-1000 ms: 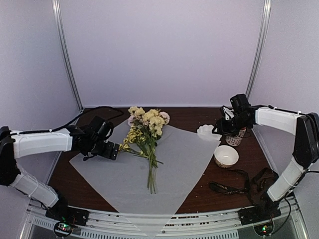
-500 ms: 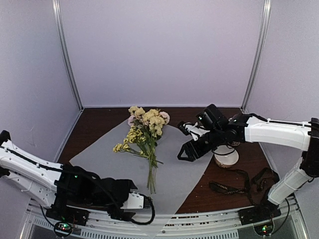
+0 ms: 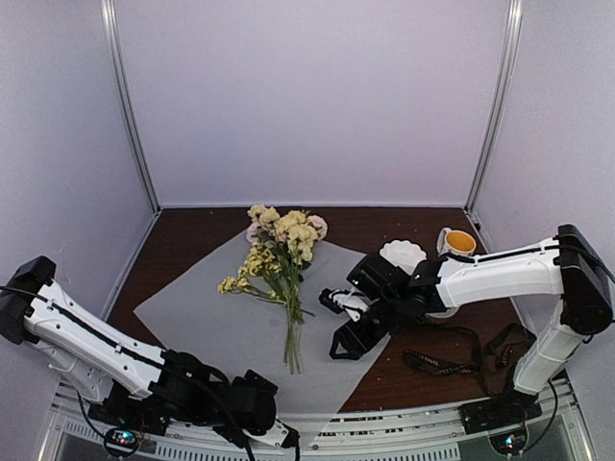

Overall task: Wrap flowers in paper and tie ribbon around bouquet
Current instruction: Pick up the bottom corner of the flattened wrapping paper, then pass from the left arm to the right

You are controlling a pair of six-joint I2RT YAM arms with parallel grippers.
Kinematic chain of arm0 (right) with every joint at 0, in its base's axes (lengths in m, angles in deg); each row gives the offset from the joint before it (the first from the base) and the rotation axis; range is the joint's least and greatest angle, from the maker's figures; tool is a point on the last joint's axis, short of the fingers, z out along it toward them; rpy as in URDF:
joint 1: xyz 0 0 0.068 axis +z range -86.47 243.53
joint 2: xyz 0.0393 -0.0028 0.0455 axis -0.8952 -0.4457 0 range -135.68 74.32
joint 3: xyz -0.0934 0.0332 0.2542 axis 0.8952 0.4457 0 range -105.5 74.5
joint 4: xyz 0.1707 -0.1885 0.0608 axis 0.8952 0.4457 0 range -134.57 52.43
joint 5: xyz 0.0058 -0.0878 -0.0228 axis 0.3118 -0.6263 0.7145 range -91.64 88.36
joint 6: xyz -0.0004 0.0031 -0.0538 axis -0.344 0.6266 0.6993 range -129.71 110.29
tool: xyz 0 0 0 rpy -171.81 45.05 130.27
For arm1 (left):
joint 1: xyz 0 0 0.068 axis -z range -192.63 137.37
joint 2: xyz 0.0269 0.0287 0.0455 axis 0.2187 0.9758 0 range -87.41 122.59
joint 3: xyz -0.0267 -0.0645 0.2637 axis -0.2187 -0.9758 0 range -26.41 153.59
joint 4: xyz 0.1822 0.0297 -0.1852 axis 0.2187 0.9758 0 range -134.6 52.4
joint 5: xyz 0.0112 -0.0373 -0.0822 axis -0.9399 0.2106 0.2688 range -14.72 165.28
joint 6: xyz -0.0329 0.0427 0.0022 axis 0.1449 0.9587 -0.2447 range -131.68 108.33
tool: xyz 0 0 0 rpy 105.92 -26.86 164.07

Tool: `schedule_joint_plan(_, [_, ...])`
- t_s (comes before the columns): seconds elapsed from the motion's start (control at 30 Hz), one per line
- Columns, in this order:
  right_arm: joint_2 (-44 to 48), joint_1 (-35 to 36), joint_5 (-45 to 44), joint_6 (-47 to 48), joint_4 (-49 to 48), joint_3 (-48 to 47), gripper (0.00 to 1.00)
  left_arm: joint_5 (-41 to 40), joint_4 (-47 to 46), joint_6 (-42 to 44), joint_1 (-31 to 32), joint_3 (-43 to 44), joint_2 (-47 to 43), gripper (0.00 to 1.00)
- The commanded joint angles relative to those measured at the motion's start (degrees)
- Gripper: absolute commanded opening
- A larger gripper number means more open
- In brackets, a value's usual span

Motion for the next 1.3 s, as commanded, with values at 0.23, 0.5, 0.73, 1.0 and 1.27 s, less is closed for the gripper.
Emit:
schedule_joint_plan(0.23, [-4.72, 0.32, 0.84, -1.34, -5.4, -0.45, 0.61, -1.36, -6.74, 4.14, -0.12, -2.43, 3.35, 0.82])
schedule_joint_plan(0.5, [-7.35, 0.3, 3.29, -1.16, -5.76, -1.48, 0.61, -7.92, -8.89, -0.17, -1.86, -3.06, 5.13, 0.49])
schedule_joint_plan(0.73, [-6.98, 0.18, 3.65, 1.23, -3.12, -2.53, 0.61, -5.8, -6.1, -1.67, -3.08, -1.59, 3.93, 0.05])
schedule_joint_plan(1.0, [8.26, 0.05, 3.18, 12.18, -3.29, 0.94, 0.63, 6.13, -2.46, -2.64, -9.51, -0.28, -3.13, 0.0])
schedule_joint_plan(1.27, [25.96, 3.9, -0.01, 35.7, -28.48, 23.71, 0.63, 15.1, -0.67, -1.23, -14.6, 0.82, -6.74, 0.0])
